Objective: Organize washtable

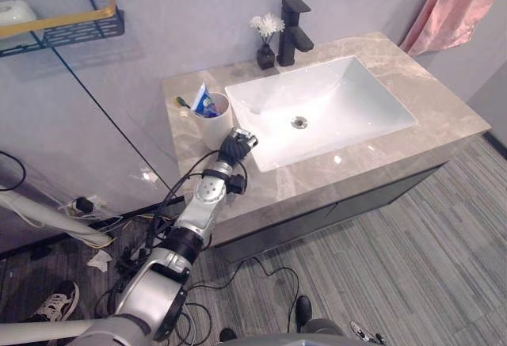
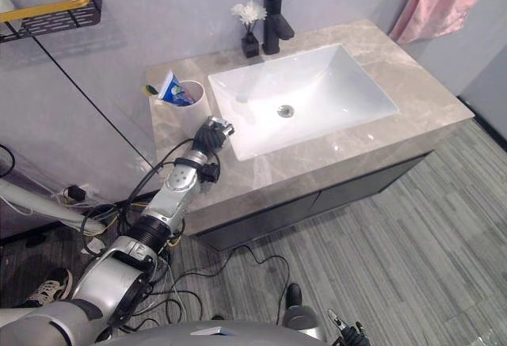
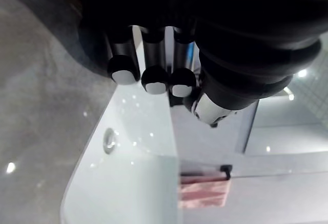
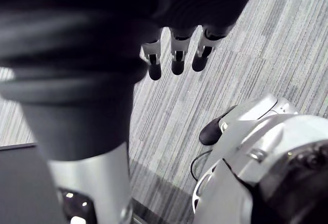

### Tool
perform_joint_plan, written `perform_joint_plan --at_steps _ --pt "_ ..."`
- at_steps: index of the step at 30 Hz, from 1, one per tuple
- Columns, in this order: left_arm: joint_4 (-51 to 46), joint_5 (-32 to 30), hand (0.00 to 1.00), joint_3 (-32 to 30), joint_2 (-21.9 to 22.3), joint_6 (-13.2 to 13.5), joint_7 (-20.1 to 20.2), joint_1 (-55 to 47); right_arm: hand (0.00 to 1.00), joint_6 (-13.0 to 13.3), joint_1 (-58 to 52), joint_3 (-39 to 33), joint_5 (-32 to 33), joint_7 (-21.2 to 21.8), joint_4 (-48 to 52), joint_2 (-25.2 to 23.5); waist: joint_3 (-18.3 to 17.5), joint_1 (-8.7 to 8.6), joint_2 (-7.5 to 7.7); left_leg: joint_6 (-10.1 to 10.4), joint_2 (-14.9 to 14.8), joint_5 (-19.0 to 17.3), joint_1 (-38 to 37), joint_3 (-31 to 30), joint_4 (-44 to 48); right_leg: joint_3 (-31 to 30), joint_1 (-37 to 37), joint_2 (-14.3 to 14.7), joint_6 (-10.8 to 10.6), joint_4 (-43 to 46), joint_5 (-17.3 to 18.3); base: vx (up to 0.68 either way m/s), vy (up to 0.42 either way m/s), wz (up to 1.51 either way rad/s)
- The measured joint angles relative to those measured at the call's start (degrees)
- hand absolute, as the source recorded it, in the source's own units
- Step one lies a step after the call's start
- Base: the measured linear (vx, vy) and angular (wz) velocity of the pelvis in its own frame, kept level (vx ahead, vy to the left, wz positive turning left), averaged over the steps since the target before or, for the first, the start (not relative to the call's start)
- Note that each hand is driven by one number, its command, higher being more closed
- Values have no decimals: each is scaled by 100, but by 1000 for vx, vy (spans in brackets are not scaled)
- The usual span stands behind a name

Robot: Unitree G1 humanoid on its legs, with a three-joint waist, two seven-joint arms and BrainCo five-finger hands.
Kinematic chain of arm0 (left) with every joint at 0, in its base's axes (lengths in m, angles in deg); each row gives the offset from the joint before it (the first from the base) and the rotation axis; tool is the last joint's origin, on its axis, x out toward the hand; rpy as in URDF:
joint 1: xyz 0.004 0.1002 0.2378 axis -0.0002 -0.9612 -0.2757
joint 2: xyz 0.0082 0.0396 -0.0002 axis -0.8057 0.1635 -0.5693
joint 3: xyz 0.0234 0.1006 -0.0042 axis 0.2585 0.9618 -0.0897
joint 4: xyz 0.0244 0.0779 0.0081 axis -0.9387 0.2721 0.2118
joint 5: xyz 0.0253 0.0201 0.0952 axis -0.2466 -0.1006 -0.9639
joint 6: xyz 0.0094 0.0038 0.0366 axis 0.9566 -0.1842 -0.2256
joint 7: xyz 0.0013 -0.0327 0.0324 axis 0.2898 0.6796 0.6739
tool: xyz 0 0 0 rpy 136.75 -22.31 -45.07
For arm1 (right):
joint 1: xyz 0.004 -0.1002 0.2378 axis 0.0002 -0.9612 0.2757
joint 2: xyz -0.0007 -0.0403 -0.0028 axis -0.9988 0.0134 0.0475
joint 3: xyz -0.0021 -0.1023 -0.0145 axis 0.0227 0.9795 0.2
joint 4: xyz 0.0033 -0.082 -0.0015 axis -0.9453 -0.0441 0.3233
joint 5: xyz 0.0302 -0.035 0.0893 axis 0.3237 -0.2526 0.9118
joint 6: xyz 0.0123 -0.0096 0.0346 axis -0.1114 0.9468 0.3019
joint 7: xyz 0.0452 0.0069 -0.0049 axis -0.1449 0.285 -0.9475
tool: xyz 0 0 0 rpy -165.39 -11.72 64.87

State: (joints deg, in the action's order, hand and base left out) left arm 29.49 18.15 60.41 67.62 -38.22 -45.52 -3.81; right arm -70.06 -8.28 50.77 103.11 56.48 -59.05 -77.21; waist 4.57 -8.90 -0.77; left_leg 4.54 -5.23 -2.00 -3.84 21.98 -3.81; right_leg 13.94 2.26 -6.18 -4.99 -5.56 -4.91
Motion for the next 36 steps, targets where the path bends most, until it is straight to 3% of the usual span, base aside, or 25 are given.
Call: perform_joint_plan --at_steps 19,25,27,30,36 --pt "-33 -81 100 -197 -16 -4 -105 -14 0 1 -133 -22 -5 31 182 -16 15 11 -34 -5 8 -2 59 -11 82 5 26 -16 16 26 -66 -5 -1 0" --pt "-973 200 100 -197 51 22 -80 -855 0 2 -161 -34 -3 29 173 -10 8 32 -56 -13 9 5 44 -107 88 107 -42 -22 16 27 -66 1 -1 8" --pt "-1587 245 100 -198 105 176 33 -1674 0 5 -213 17 0 33 163 -6 2 192 -54 -25 10 14 13 -212 112 218 -145 -33 17 27 -65 -12 -1 20" --pt "-1565 245 100 -201 123 177 84 -1755 0 5 -213 76 -1 35 158 2 -13 271 -48 -33 17 30 -18 -211 81 226 -159 -36 19 11 -64 -42 -7 5" --pt "-1441 236 100 -241 142 258 77 -1747 0 5 -211 252 -2 32 151 34 -59 283 3 -33 18 76 -56 -210 -13 230 -152 -21 19 10 -63 -6 -2 0"
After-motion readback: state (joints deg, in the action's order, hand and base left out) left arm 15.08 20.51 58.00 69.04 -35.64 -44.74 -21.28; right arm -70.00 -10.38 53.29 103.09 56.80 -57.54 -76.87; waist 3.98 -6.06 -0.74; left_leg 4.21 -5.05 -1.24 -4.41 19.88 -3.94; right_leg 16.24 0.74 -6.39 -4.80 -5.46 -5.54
